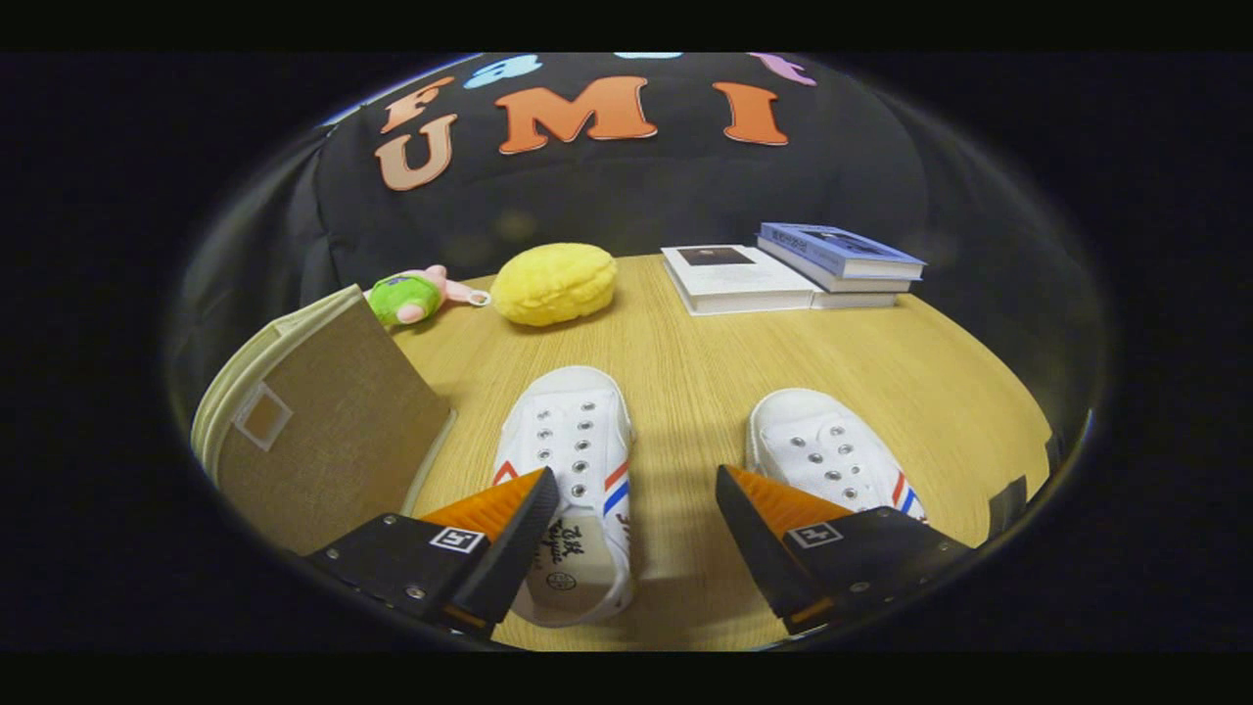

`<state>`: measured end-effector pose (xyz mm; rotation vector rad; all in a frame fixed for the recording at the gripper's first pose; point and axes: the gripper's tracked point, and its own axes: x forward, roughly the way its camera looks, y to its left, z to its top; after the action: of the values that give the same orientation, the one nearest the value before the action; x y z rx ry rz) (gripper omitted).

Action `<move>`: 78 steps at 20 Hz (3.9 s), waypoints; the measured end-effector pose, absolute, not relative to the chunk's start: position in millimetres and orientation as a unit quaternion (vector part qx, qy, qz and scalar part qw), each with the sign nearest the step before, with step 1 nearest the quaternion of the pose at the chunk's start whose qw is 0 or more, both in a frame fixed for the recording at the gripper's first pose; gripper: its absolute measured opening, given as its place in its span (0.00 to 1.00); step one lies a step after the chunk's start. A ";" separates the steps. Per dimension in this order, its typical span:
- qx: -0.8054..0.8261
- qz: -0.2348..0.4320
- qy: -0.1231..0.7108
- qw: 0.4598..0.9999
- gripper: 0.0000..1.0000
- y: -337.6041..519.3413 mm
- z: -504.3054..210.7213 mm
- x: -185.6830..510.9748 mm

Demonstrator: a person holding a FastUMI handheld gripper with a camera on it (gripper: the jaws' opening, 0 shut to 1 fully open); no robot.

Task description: Open the storage box then place both shoes into the box .Put the left shoe in first, then the right shoe, with the right side of both shoes facing outward in a uniform manner.

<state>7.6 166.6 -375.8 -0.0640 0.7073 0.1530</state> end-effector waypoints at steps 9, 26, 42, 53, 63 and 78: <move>0.046 0.105 0.345 0.932 0.41 188.4 -395.8 3.4; 0.051 0.044 0.272 0.960 0.00 193.4 -261.9 11.8; 0.099 0.151 0.256 0.950 0.00 389.7 -213.8 -33.7; 0.067 0.159 0.283 0.943 0.00 445.2 -253.8 -57.4; 0.034 0.157 0.302 0.940 0.03 439.9 -266.5 -80.9; -0.009 0.158 0.212 0.964 0.99 376.2 -210.0 -52.7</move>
<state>-52.7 376.2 -210.0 -0.0192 0.4286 0.3191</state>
